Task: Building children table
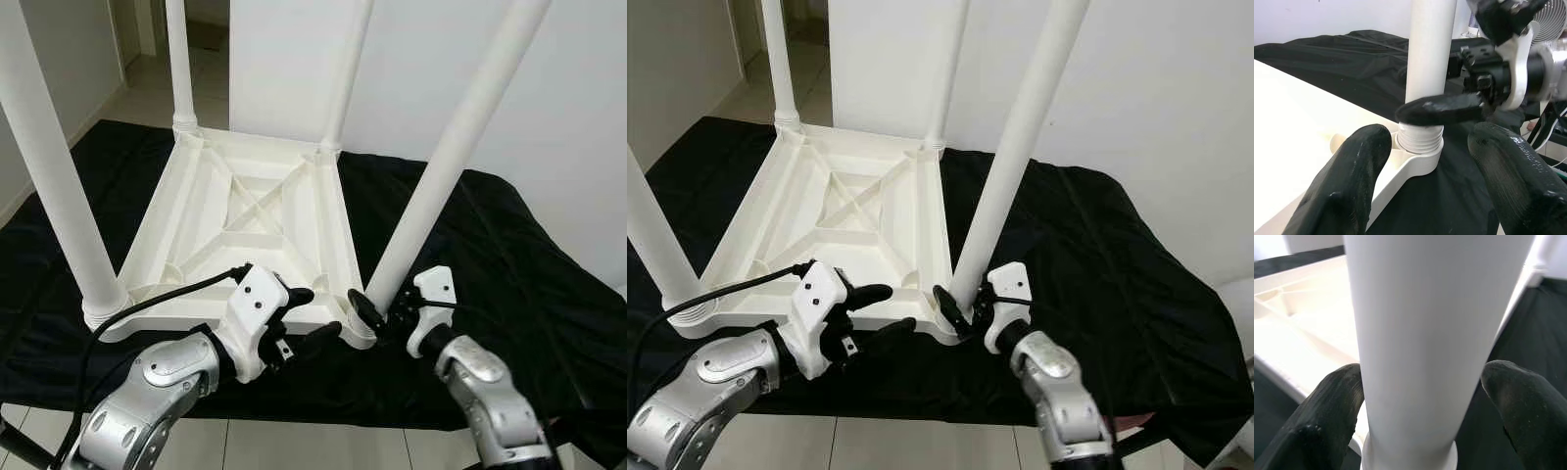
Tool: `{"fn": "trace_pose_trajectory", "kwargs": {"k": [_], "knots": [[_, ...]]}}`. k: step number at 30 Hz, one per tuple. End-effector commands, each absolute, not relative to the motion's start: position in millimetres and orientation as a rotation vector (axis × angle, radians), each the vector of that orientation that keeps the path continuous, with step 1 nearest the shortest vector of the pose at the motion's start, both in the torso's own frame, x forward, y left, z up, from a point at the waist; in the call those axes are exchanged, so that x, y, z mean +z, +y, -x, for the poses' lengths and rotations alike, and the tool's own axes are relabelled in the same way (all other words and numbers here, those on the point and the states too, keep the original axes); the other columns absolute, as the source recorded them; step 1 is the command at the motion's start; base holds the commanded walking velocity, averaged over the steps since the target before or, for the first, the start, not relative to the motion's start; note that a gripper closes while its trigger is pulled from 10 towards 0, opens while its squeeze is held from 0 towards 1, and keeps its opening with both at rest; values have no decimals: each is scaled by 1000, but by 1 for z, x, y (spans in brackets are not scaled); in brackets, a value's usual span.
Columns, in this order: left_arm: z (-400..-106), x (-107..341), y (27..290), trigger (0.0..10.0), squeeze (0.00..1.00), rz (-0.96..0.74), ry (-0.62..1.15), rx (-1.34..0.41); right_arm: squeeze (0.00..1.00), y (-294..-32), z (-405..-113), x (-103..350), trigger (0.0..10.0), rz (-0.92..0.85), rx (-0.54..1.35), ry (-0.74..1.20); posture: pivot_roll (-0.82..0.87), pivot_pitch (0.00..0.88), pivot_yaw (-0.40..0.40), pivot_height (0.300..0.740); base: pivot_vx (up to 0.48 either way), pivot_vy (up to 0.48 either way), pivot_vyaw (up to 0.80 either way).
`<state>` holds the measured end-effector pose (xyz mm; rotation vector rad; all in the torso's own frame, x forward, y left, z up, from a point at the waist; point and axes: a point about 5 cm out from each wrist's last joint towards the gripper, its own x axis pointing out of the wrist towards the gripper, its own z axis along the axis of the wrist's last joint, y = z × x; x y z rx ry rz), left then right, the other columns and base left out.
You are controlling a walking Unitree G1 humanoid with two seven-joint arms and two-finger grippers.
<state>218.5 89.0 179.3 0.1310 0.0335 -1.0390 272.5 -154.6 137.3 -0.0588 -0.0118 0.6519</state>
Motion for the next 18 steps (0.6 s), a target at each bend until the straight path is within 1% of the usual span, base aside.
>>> {"fn": "trace_pose_trajectory", "kwargs": {"k": [1, 6, 9, 11, 12, 15, 16, 17, 18], "knots": [[-217, 176, 87, 10000, 0, -112, 57, -1035, 0, -159, -274, 138, 10000, 64, 709, -17, 28, 0, -124, 740, 0, 0, 0], [-214, 169, 87, 10000, 0, -103, 94, -1059, 0, -163, -281, 137, 10000, 114, 836, 5, 31, 0, -120, 740, 0, 0, 0], [-214, 167, 87, 10000, 0, -100, 106, -1065, 0, -163, -285, 137, 10000, 147, 861, 4, 31, 0, -117, 740, 0, 0, 0], [-213, 164, 86, 10000, 0, -91, 121, -1072, 0, -161, -291, 135, 10000, 162, 911, 16, 31, 0, -117, 740, 0, 0, 0], [-212, 163, 85, 10000, 0, -89, 124, -1072, 0, -160, -293, 134, 6784, 168, 934, 19, 35, 0, -116, 740, 0, 0, 0], [-212, 163, 85, 10000, 0, -88, 126, -1072, 0, -160, -294, 134, 6784, 173, 948, 20, 35, 0, -116, 740, 0, 0, 0], [-211, 162, 85, 10000, 0, -89, 126, -1071, 0, -159, -295, 133, 1216, 174, 966, 20, 41, 0, -117, 740, 0, 0, 0], [-211, 162, 84, 10000, 0, -92, 126, -1070, 0, -156, -297, 131, 0, 171, 988, 24, 44, 0, -118, 740, 0, 0, 0], [-211, 162, 84, 10000, 0, -95, 125, -1068, 0, -156, -298, 130, 0, 169, 997, 23, 46, 0, -119, 740, 0, 0, 0]]}}
